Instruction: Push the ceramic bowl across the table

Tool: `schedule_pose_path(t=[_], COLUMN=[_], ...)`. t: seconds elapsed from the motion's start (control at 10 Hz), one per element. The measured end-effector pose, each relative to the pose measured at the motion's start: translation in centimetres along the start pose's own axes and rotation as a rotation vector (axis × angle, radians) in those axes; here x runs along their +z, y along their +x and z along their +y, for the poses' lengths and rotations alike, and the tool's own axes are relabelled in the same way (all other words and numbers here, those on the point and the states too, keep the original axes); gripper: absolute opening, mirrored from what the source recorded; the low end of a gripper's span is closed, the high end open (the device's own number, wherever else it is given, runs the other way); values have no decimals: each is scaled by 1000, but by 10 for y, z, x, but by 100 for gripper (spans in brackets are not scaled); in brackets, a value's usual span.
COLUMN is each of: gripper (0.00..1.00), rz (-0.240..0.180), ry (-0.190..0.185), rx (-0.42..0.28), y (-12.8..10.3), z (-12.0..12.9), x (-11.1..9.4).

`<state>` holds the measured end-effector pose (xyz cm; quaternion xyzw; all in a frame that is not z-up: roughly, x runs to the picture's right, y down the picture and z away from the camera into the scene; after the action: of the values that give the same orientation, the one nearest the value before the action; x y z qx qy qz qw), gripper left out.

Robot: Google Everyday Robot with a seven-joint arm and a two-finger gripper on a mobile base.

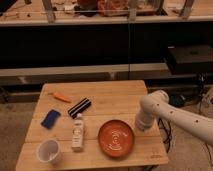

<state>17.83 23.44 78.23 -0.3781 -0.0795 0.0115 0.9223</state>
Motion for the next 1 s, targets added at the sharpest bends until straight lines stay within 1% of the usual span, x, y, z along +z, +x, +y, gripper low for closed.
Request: schedule_pose_path(t=[0.4, 0.6, 1.0], gripper=[6, 6, 6], rz=[-8, -11, -16], ry=[-8, -7, -9], rx=[-3, -13, -20], y=[-4, -13, -22], z=[-3, -5, -5], x=[2, 3, 4])
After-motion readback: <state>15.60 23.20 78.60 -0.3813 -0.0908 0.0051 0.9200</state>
